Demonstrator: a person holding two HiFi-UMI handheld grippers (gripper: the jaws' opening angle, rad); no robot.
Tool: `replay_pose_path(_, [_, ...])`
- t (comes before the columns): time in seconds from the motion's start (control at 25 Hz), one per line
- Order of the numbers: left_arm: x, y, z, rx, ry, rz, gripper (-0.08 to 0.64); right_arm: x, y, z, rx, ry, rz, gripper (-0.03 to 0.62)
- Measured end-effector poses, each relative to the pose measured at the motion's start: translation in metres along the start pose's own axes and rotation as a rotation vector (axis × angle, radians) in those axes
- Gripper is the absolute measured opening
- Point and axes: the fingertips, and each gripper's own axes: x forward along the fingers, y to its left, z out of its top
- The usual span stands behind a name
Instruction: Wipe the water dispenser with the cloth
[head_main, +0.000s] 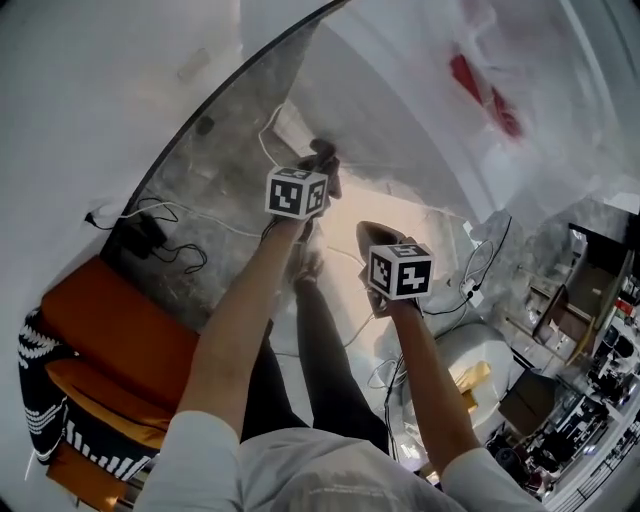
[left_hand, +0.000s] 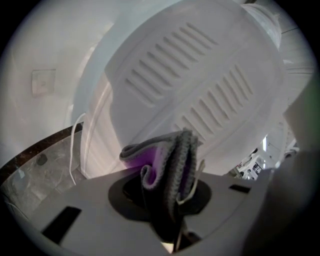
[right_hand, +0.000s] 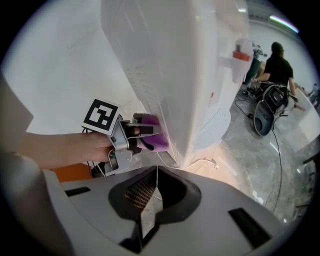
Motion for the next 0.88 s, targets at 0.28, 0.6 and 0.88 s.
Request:
replay_pose_path(0.28, [0.021, -0.039, -0.038, -0.092, 0.023, -0.024, 0.078, -0.022, -0.030, -0.034, 0.071, -0.020, -0.037, 0.015])
replay_pose_path(0.6, [0.033, -0.076, -0.070, -0.118, 0.062, -0.118, 0.078, -0.044, -0.061, -0.063, 0.147, -0.043, -0.102, 0.015])
replay_pose_path(0.88, [0.005, -0.035, -0.084, -0.193, 0.057, -0.045, 0.078, -0.041, -0.052, -0.053, 0.122, -0.046, -0.113, 0.015])
